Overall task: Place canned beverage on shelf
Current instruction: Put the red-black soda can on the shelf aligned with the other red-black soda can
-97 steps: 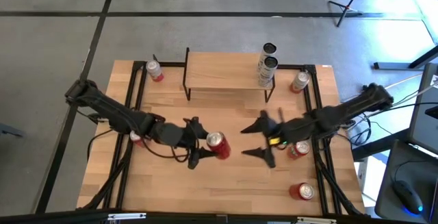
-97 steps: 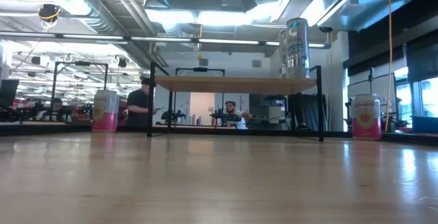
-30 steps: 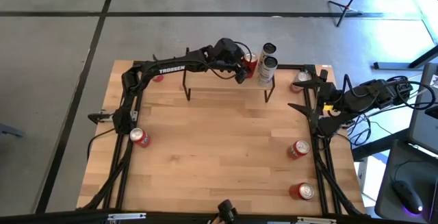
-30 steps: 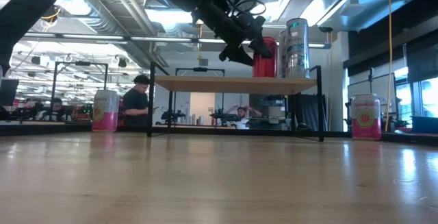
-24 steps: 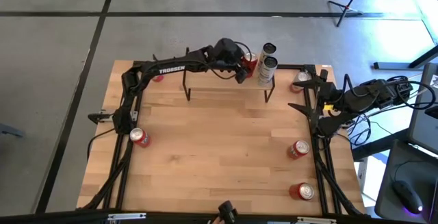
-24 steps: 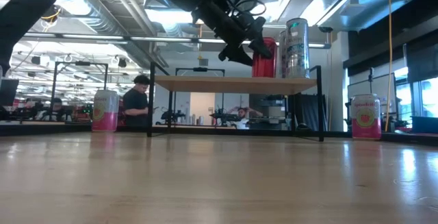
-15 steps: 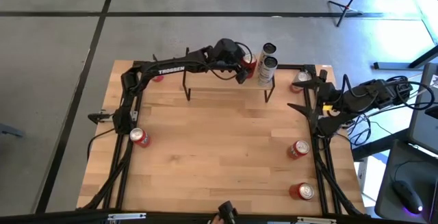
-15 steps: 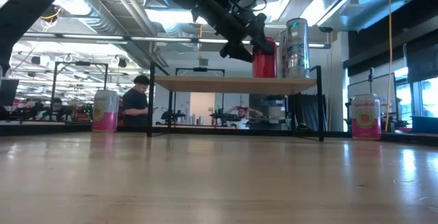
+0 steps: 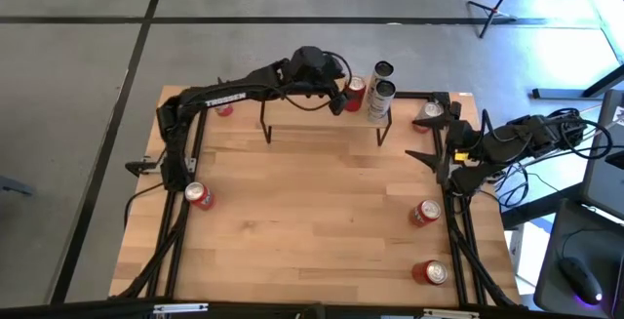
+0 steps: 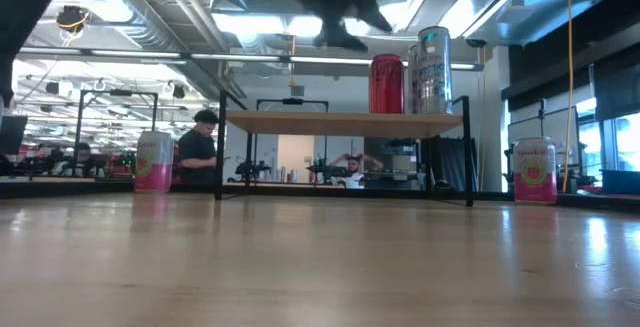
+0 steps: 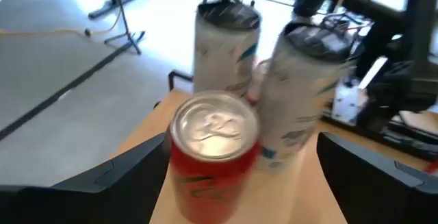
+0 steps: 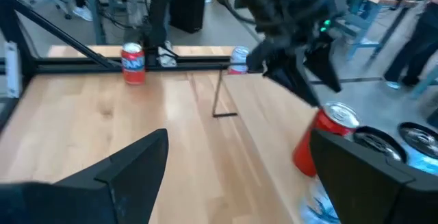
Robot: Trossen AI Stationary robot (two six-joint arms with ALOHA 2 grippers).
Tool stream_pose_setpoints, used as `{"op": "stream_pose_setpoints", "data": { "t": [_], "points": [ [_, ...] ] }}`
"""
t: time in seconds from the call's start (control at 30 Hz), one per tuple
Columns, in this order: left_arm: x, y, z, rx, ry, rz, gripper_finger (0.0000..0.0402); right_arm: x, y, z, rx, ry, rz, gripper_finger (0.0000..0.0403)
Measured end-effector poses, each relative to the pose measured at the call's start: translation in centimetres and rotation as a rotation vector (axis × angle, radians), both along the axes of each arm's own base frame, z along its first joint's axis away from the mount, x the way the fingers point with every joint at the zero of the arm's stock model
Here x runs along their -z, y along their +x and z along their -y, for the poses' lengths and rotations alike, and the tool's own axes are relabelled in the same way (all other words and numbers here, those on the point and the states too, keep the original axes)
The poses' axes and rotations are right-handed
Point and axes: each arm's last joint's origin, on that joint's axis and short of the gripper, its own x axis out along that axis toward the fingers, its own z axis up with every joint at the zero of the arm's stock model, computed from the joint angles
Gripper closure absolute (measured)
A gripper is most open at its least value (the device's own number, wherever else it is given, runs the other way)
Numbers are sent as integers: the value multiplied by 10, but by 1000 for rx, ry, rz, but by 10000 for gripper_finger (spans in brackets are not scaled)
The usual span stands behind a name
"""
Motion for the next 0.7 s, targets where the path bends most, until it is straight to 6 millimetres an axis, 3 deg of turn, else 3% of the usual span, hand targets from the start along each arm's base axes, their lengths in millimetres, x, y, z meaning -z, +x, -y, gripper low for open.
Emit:
{"op": "stream_pose_setpoints", "data": {
  "t": [0.2, 0.4, 0.53, 0.7],
  "points": [
    [-38, -25, 38, 51, 14, 4, 47, 1, 6, -4, -54, 21, -10, 61],
    [-58, -50, 94, 31, 57, -106, 46, 9, 11, -8, -99, 44, -90, 61],
    [-55, -64, 132, 55, 75, -197, 46, 13, 18, -13, -140, 71, -129, 61],
    [-28, -86, 168, 141, 7, -253, 46, 16, 41, -27, -208, 115, -154, 61]
  ]
}}
